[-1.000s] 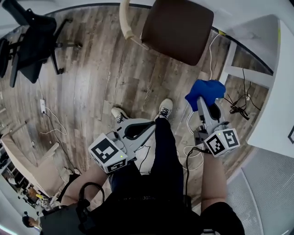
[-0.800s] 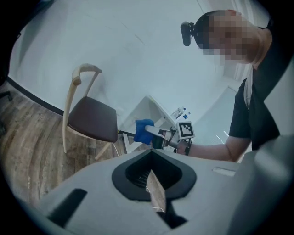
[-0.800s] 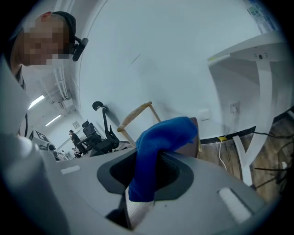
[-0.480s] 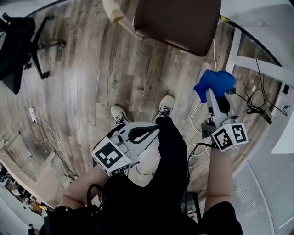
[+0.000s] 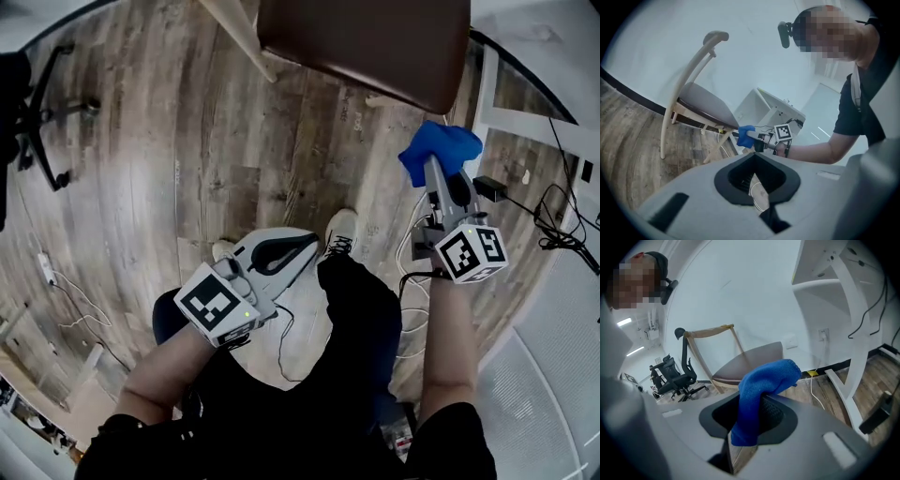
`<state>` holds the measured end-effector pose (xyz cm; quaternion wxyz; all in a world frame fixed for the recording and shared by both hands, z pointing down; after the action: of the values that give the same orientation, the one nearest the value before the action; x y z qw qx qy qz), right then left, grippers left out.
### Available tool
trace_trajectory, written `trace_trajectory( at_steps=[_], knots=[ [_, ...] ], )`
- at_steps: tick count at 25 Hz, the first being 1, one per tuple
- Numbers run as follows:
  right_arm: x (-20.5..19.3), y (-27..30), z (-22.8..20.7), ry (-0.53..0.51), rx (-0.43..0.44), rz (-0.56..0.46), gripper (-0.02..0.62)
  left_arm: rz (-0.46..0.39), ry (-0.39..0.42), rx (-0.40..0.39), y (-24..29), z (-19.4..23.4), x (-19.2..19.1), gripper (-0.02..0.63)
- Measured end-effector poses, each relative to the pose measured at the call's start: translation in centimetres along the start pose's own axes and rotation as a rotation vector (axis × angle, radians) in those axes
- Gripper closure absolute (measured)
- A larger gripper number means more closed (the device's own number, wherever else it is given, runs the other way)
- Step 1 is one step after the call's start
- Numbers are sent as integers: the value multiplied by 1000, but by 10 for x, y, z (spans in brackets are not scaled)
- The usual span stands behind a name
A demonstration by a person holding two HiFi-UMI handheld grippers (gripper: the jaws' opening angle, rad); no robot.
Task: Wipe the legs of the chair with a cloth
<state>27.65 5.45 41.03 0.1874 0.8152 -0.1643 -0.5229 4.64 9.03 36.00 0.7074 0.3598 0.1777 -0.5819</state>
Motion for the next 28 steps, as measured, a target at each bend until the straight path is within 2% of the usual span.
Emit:
trace_trajectory(
  at_steps=[8,12,19,22,26,28],
  knots=[
    [-39,53,-40,-24,-33,-52,494,-38,48,-32,23,67,-34,600],
    [-45,68,-47,-60,-34,-100,494,-40,111,-62,31,84,-46,600],
    [-42,96,-56,-161,-43,-163,494,-36,203,-145,48,94,-42,600],
    [-53,107,-64,-179,-60,-141,494,-35,160,-146,52,111,-39,600],
    [-96,133,-84,-173,-78,-51,495,-44,152,-79,45,141,-37,600],
    [-118,148,-97,-163,-87,-10,495,-61,121,-48,38,154,-35,600]
  ],
)
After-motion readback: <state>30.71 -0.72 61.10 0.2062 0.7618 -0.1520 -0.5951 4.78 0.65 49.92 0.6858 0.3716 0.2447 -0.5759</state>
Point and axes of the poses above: the fingertips, and each gripper's own axes: y forward along the fingers, z to its left, x out of its top, the point moved 1 cm from there along -y, backward along the fingers, and after that the axes turned 1 degree about -y, right-handed, at the moved point
